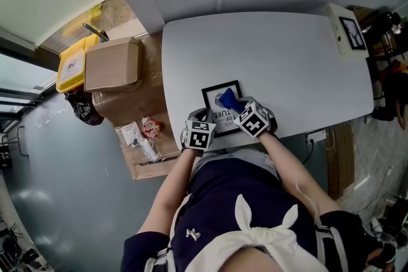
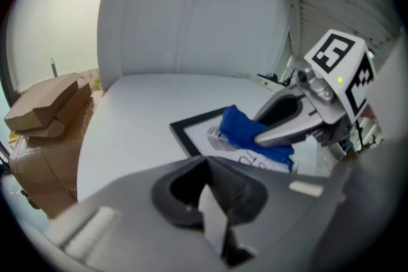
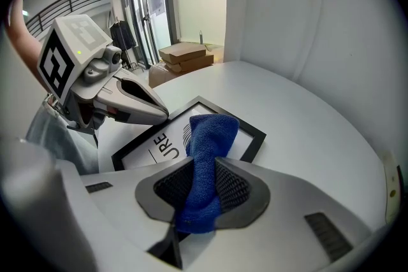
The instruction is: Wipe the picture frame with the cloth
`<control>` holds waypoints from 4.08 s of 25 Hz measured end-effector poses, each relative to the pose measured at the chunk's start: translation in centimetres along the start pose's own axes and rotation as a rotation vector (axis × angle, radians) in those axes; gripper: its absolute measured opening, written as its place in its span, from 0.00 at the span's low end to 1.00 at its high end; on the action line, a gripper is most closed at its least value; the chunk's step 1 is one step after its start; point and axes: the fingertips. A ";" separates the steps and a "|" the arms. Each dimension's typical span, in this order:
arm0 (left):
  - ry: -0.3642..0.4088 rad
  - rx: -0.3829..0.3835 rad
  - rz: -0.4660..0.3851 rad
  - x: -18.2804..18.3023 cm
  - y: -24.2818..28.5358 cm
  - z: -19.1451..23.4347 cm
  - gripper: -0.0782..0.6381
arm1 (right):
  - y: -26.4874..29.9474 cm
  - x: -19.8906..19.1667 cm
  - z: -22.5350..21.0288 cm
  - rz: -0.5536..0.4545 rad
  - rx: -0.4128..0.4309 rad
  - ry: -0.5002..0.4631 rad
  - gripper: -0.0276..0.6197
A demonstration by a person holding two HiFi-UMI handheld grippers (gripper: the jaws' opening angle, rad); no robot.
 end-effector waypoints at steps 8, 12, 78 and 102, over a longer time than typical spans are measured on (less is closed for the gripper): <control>-0.072 0.013 0.016 -0.1 -0.1 0.0 0.11 | -0.6 -0.7 0.6 -0.007 0.025 0.000 0.19; -0.066 0.022 0.022 -0.1 0.0 0.2 0.11 | -0.8 -1.2 0.9 -0.019 0.041 0.016 0.19; -0.173 0.047 -0.011 -0.2 -0.2 0.5 0.11 | -0.8 -1.4 8.3 -0.079 0.203 0.003 0.19; -0.154 0.072 -0.017 -0.3 -0.1 0.5 0.11 | 0.0 -1.0 9.6 -0.064 0.186 -0.128 0.18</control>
Point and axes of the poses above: the fingertips, and each gripper's own axes: y forward along the fingers, z to its left, x out of its top, and after that the axes turned 1 degree about y, right-handed
